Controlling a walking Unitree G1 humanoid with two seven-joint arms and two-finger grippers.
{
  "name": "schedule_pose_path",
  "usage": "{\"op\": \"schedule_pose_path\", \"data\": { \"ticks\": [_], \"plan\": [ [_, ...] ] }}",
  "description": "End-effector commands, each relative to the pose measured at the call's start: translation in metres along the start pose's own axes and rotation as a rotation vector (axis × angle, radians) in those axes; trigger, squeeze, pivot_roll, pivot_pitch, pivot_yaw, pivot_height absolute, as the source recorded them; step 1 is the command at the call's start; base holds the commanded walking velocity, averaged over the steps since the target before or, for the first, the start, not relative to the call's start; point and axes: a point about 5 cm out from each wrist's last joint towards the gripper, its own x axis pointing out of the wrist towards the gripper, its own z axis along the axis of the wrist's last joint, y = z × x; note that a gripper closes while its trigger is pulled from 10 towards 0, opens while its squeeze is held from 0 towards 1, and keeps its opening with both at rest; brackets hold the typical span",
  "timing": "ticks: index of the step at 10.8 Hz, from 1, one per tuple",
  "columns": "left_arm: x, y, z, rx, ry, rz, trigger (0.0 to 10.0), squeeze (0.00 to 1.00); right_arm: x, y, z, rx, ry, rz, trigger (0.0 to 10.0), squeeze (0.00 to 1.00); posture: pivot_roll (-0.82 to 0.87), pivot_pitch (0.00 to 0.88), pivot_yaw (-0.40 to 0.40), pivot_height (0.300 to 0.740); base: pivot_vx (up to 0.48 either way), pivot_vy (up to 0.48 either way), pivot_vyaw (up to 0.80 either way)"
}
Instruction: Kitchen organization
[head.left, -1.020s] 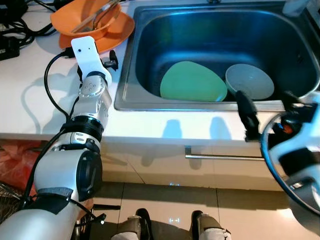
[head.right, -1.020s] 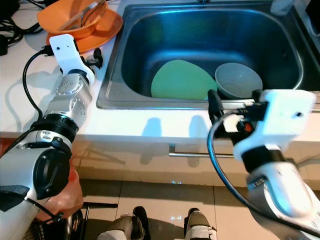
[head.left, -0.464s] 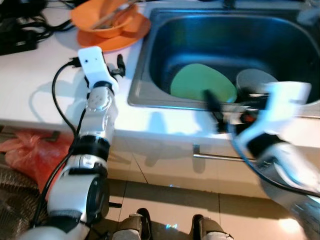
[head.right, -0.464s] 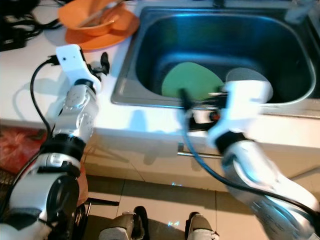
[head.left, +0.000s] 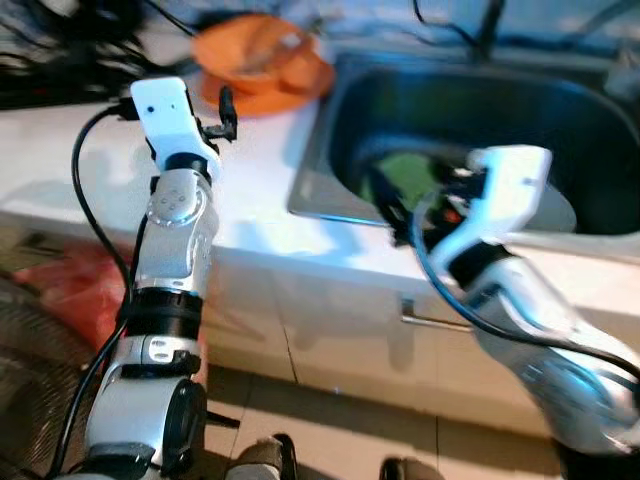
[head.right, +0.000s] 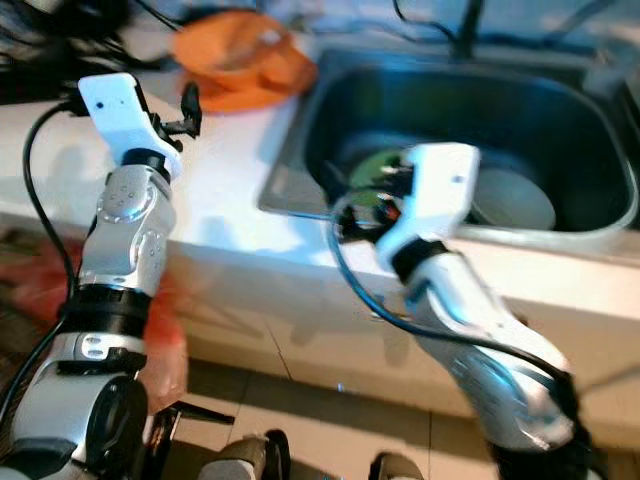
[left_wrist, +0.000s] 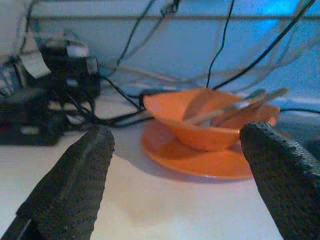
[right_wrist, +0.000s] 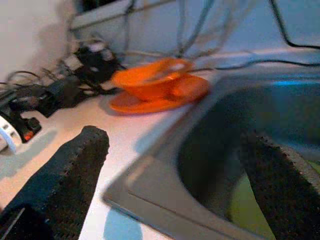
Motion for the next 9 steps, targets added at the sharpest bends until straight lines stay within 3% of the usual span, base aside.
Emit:
{"op": "schedule_pose_path", "data": {
  "ticks": [1, 2, 5, 7, 8, 9],
  "plan": [
    [-0.004, 0.0, -0.002, 0.023, 0.015, -0.028, 10.0, 0.0, 0.003, 0.002, 0.0, -0.006, -0.014, 0.018, 10.0, 0.33, 0.02, 0.075, 0.056, 0.74, 0.0, 0.0, 0.0],
    [-0.008, 0.003, -0.004, 0.037, 0.045, -0.059, 10.0, 0.0, 0.015, 0.006, -0.003, -0.005, -0.026, 0.026, 10.0, 0.32, 0.06, 0.065, 0.058, 0.74, 0.0, 0.0, 0.0],
    [-0.025, -0.011, -0.013, 0.05, 0.113, -0.189, 10.0, 0.0, 0.027, 0.003, -0.008, -0.003, -0.054, 0.026, 10.0, 0.31, 0.11, 0.058, 0.048, 0.74, 0.0, 0.0, 0.0],
    [-0.038, -0.012, -0.032, 0.054, 0.177, -0.234, 10.0, 0.0, 0.036, 0.002, -0.01, -0.037, -0.071, 0.043, 10.0, 0.29, 0.1, 0.027, 0.076, 0.74, 0.0, 0.0, -0.68],
    [-0.038, -0.018, -0.034, 0.047, 0.174, -0.265, 10.0, 0.0, 0.041, 0.007, -0.004, -0.02, -0.105, 0.039, 10.0, 0.29, 0.07, 0.0, 0.091, 0.74, 0.0, 0.0, -0.54],
    [-0.04, -0.029, -0.037, 0.018, 0.185, -0.271, 10.0, 0.0, 0.042, 0.012, -0.004, -0.059, -0.13, 0.05, 10.0, 0.29, 0.06, 0.0, 0.105, 0.74, 0.0, 0.0, 0.0]
  ]
}}
